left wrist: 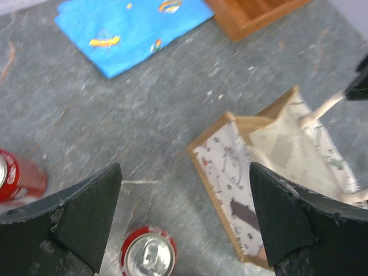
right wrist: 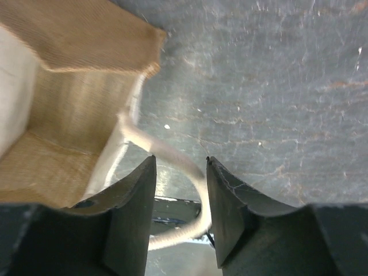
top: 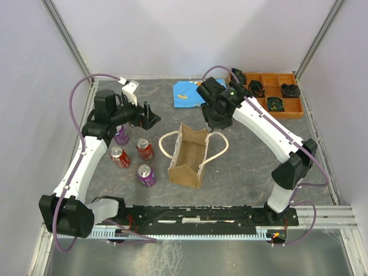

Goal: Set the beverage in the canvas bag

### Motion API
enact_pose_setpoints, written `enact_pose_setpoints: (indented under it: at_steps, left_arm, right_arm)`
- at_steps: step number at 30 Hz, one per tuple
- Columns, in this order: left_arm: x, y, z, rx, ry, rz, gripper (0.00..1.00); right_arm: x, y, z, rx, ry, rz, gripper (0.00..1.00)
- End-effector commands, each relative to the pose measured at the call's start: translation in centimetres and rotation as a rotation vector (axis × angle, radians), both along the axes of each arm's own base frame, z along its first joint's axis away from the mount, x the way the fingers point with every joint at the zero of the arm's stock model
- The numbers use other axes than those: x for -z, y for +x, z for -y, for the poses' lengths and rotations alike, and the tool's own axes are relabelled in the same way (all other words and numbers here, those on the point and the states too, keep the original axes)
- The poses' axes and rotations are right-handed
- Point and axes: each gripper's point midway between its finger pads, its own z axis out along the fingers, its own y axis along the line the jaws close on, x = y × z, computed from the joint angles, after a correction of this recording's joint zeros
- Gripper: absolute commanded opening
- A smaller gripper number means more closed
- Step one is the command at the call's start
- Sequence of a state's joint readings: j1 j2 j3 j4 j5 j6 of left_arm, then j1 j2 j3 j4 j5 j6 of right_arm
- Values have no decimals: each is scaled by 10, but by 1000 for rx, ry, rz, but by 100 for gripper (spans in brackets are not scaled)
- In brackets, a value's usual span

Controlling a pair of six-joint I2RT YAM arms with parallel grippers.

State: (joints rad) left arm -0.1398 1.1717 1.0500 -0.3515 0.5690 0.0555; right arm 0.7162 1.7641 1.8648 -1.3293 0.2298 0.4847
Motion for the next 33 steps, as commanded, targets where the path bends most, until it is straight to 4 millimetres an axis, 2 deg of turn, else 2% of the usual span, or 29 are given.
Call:
enact_pose_setpoints:
  at_steps: [1, 3, 5, 11, 15, 17, 19, 20, 23, 24, 25, 28, 33]
  left_arm:
    - [-62, -8, 29, 122, -162, 38, 95]
    - [-59, -16, 39, 166, -156, -8, 92]
    - [-43, -29, 44, 220, -91, -49, 89]
    - [-3, -79, 60, 385, -42, -213, 88]
    - [19, -101, 68, 449, -4, -280, 86]
    - [26, -111, 71, 485, 8, -305, 83]
    - [33, -121, 74, 522, 16, -335, 74]
    - [36, -126, 74, 539, 23, -353, 65]
    - [41, -134, 76, 567, 36, -379, 25]
    - [41, -137, 77, 573, 37, -382, 14]
    - [40, -139, 77, 579, 35, -383, 8]
    - [39, -149, 79, 591, 25, -394, 5]
    - [42, -171, 79, 617, 20, -426, 4]
  right_arm:
    - [-45, 18, -8, -7, 82, 145, 54]
    - [-48, 20, -9, -12, 82, 148, 55]
    - [-45, 20, -10, -13, 74, 137, 56]
    - [-22, 16, -9, -9, 60, 97, 60]
    - [-8, 11, -9, -13, 55, 61, 60]
    - [-3, 9, -9, -20, 53, 43, 60]
    - [1, 5, -8, -24, 47, 29, 58]
    - [2, 4, -7, -26, 44, 26, 56]
    - [5, 1, -3, -26, 38, 22, 43]
    - [6, 0, -2, -27, 37, 21, 38]
    - [7, -1, -2, -29, 36, 17, 33]
    - [9, -5, 0, -36, 39, 5, 23]
    - [11, -9, 1, -56, 37, -6, 21]
